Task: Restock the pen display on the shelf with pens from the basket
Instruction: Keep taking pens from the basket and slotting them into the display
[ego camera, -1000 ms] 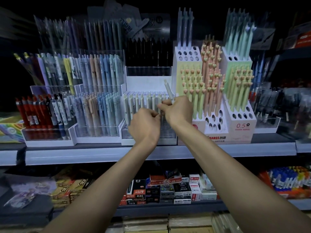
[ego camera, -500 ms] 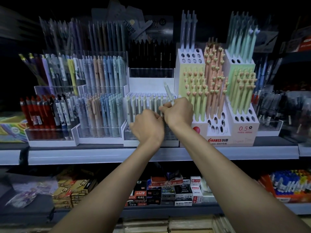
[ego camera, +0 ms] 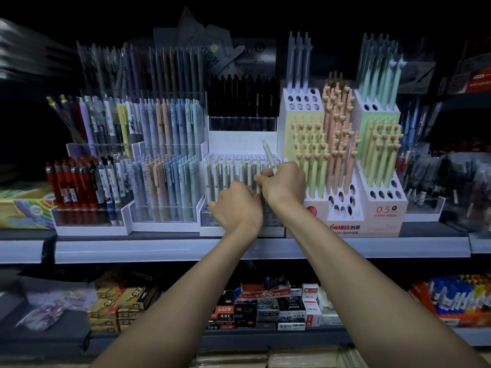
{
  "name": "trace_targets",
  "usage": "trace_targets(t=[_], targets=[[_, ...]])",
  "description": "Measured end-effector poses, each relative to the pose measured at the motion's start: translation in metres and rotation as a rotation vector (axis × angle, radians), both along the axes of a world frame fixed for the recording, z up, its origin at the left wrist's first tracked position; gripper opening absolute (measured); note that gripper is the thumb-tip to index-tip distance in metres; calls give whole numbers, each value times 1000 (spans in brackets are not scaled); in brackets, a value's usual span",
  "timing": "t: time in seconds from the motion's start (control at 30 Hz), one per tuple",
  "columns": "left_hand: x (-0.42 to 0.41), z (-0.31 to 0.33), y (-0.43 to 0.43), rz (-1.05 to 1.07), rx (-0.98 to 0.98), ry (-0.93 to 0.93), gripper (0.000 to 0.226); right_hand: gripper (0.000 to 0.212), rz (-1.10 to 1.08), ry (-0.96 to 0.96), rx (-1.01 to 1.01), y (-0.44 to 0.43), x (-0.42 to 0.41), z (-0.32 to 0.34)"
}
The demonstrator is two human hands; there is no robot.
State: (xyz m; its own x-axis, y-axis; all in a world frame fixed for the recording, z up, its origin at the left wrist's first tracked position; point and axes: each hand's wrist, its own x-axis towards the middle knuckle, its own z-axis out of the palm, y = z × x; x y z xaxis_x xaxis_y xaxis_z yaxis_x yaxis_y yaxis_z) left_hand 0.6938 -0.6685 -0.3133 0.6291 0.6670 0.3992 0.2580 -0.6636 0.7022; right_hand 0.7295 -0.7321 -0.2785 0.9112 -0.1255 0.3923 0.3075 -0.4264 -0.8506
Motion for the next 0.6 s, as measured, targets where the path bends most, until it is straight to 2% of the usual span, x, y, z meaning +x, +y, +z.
trace_targets(t=[0.37, 0.6], targets=[[-5, -1, -1, 7, 65, 11, 21, 11, 3, -6, -3, 0, -2, -5], [-14, 5, 3, -3, 49, 25, 23, 21, 38, -8, 4, -6, -14, -8]])
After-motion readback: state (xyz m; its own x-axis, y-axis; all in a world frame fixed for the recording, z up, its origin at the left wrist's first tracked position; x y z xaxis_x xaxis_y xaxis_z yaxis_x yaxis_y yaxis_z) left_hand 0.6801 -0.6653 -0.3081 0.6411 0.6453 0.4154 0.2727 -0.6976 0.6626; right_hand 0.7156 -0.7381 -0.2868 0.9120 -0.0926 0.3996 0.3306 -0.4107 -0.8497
